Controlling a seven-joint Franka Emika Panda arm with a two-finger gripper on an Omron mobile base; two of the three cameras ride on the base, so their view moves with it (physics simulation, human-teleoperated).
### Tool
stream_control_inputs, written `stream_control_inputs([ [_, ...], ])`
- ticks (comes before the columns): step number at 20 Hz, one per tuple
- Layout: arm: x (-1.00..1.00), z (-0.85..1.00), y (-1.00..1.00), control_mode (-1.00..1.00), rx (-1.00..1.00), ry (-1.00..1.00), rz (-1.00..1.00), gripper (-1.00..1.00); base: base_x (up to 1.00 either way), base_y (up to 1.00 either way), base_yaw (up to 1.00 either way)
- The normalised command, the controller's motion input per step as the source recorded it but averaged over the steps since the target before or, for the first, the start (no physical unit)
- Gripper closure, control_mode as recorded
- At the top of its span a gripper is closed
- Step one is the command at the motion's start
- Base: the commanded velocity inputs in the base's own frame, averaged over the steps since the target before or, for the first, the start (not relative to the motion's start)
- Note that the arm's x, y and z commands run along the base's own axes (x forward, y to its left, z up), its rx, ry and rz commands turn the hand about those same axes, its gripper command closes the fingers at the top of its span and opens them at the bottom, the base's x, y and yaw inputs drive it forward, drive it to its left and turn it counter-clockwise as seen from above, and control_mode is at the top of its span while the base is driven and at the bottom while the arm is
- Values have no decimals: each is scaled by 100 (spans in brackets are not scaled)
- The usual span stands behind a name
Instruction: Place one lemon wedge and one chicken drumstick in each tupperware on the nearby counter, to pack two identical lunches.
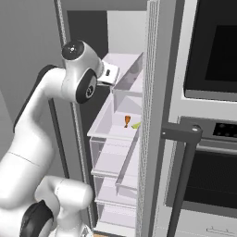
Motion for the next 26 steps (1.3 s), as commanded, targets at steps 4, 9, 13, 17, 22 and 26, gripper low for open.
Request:
stream_control_inputs([
  [4,100,0,-17,-100,6,-4,-9,-100,0,0,0],
  [9,100,0,-33,-100,9,-5,-3,-100,0,0,0],
  [13,100,0,-25,-100,12,1,0,-100,0,0,0],
  [17,95,-3,-17,-100,6,2,0,-100,0,0,0],
  [22,88,-4,-2,-100,0,5,0,-100,0,0,0],
  [26,82,-26,0,-100,0,7,0,-100,0,0,0],
])
